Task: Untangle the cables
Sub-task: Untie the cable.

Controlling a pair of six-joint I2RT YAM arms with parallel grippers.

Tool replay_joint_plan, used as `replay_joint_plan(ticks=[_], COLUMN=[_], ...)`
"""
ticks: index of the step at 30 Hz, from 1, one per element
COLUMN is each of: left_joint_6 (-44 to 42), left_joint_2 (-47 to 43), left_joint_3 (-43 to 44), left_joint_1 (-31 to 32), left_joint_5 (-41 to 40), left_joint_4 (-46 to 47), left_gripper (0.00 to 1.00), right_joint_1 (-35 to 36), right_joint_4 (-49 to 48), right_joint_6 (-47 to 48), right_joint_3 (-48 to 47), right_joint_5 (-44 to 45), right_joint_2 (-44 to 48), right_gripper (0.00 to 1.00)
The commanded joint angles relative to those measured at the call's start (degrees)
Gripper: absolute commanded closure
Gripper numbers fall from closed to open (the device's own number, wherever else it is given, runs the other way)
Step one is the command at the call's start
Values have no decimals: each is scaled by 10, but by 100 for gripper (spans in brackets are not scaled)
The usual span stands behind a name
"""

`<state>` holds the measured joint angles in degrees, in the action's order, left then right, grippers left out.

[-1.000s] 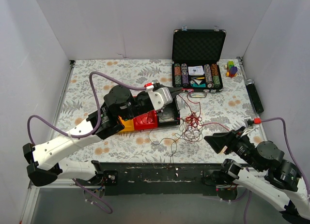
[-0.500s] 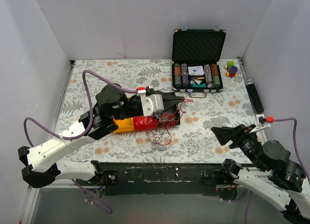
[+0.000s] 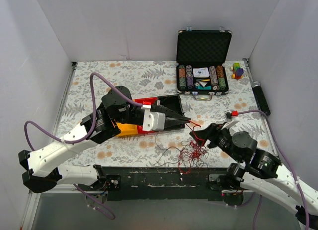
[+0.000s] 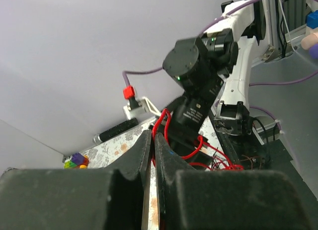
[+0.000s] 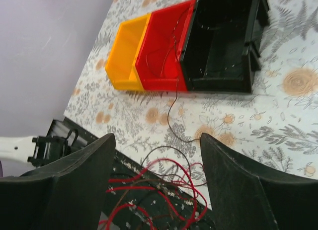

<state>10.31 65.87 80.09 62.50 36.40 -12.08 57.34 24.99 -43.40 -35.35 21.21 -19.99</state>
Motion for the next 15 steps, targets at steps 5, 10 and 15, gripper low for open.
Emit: replay_joint_plan(ticks=[5, 10, 15], left_joint_6=[-18, -16, -17], left_joint_2=[-25, -28, -31], left_joint_3=[7, 2, -4], left_joint_1=[3, 3, 3], left_joint_5=[16, 17, 16], left_joint_4=[0, 1, 4], left_gripper=[100, 100, 100], right_joint_1=[1, 1, 1], right_joint_4=[-94, -83, -76], right_joint_6=[-34, -34, -26], right_joint_3=[52, 48, 42], right_joint_5=[-84, -74, -77], right_joint_2=[43, 53, 66], right_gripper=[29, 26, 25])
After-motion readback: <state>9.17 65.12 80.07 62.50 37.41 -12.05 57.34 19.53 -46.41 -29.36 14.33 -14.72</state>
